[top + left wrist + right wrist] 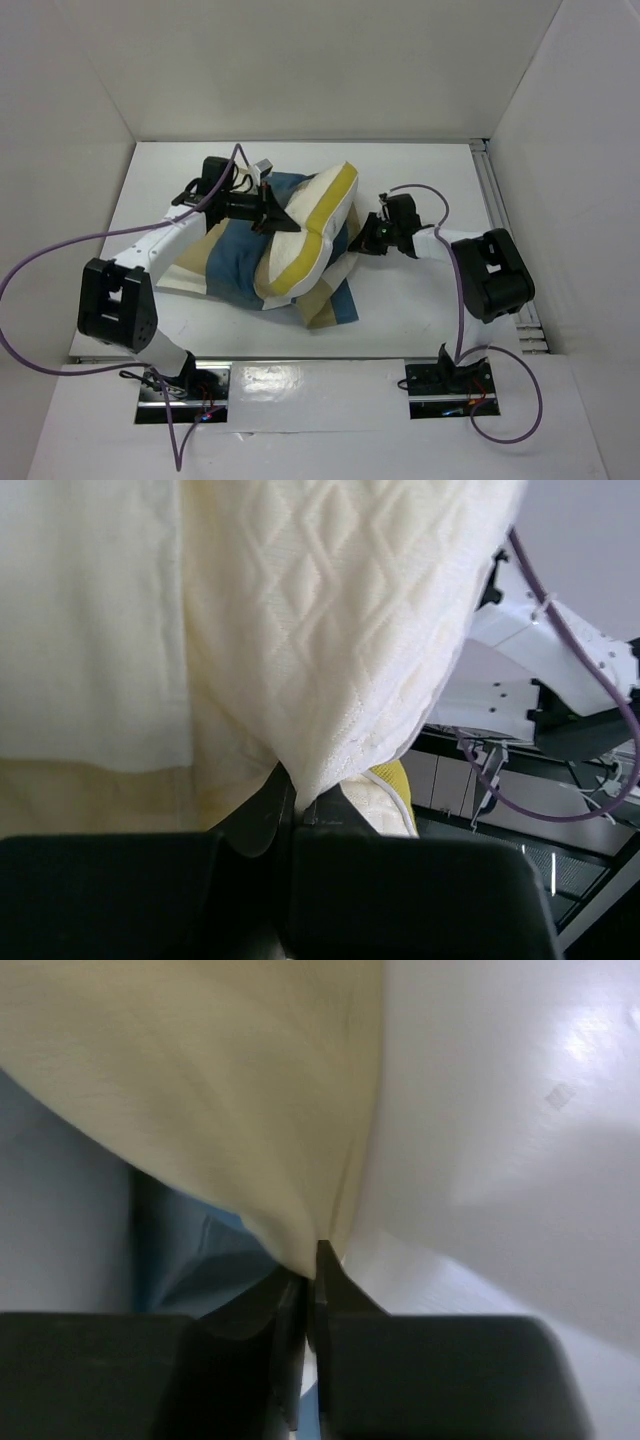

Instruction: Put the pillow into the pillowcase

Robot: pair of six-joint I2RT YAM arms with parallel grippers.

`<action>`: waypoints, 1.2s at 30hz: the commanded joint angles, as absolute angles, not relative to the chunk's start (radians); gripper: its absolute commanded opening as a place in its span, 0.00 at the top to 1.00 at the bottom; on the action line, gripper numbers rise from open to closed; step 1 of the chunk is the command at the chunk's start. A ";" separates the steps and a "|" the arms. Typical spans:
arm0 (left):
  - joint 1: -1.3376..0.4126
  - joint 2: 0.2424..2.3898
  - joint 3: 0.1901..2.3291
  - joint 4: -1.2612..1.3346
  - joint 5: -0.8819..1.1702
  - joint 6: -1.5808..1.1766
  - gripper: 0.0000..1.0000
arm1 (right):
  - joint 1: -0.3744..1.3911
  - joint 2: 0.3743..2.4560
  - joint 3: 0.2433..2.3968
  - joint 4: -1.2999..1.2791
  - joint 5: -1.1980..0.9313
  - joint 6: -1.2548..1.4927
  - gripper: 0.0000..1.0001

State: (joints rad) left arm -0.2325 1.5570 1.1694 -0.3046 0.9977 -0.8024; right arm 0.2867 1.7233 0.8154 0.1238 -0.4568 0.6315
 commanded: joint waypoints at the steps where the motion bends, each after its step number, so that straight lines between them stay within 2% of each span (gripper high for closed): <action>1: -0.242 1.483 1.232 -0.108 1.028 -0.936 1.00 | 0.337 1.687 0.920 0.040 -0.283 0.609 0.86; 2: -0.256 1.483 1.232 -0.088 1.028 -0.954 1.00 | 0.354 1.666 0.942 0.019 -0.222 0.609 0.73; 3: -0.265 1.483 1.247 -0.078 1.028 -0.965 1.00 | 0.363 1.652 0.942 0.005 -0.197 0.609 0.46; 4: -0.265 1.483 1.247 -0.078 1.028 -0.976 1.00 | 0.373 1.634 0.942 -0.014 -0.169 0.623 0.38; 6: -0.275 1.474 1.269 -0.078 1.017 -0.985 1.00 | 0.402 1.576 0.942 -0.024 -0.092 0.641 0.33; 17: -0.265 1.465 1.287 -0.103 0.977 -0.994 1.00 | 0.597 1.364 0.914 -0.028 0.179 0.739 0.39; 20: -0.256 1.454 1.287 -0.094 0.986 -1.017 1.00 | 0.617 1.364 0.905 0.014 0.149 0.752 0.58; 21: -0.256 1.454 1.287 -0.078 0.986 -1.017 1.00 | 0.617 1.402 0.905 0.027 0.140 0.761 0.69; 25: -0.247 1.445 1.296 -0.100 0.976 -1.017 1.00 | 0.629 1.445 0.931 0.022 0.146 0.785 0.86; 30: -0.229 1.445 1.287 -0.111 0.986 -1.005 1.00 | 0.676 1.353 0.904 -0.015 0.313 0.804 0.85; 36: -0.218 1.445 1.278 -0.110 0.986 -1.014 1.00 | 0.721 1.304 0.902 -0.061 0.368 0.793 0.76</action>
State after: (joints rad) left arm -0.2352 1.4960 1.2388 -0.1574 0.9527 -0.9974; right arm 0.6888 1.3415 0.8917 -0.0334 0.2783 0.7918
